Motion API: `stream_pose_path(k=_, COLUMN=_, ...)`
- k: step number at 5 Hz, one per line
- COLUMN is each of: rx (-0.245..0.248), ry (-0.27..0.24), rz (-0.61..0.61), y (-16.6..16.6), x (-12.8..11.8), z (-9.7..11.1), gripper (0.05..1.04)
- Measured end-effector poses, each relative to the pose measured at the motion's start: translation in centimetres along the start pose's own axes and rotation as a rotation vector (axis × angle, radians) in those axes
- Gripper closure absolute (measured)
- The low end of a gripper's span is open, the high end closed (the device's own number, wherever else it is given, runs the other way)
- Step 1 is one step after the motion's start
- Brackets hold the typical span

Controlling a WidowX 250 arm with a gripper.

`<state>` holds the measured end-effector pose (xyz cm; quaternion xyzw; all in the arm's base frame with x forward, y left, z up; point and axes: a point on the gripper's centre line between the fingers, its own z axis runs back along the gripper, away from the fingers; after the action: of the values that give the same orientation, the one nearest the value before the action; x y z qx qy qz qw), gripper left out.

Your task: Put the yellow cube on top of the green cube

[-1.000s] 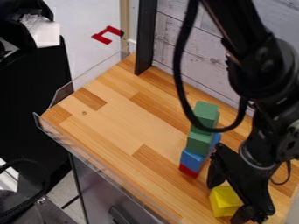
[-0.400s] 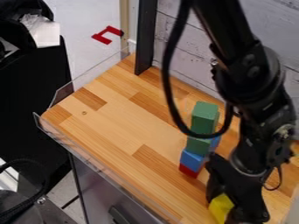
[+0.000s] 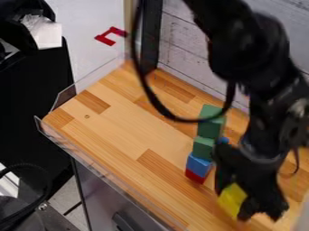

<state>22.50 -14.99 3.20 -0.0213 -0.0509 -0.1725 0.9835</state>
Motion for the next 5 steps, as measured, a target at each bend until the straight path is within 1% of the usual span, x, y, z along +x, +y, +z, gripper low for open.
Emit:
stream_pose_path(k=1, rx=0.039, ry=-0.083, rz=0.042, y=0.0, x=0.9, z=5.4, gripper=0.494)
stream_pose_path(k=2, rx=0.072, ry=-0.138, rz=0.074, y=0.5, x=1.2, z=8.1, gripper=0.494)
stream_pose_path(k=3, rx=0.059, ry=-0.142, rz=0.137, y=0.9, x=1.3, z=8.5, gripper=0.494)
stream_pose_path(k=4, rx=0.042, ry=-0.155, rz=0.275, y=2.9, x=1.6, z=8.2, gripper=0.494)
stream_pose_path(k=5, rx=0.000, ry=-0.186, rz=0.407, y=4.8, x=1.4, z=8.4, gripper=0.494)
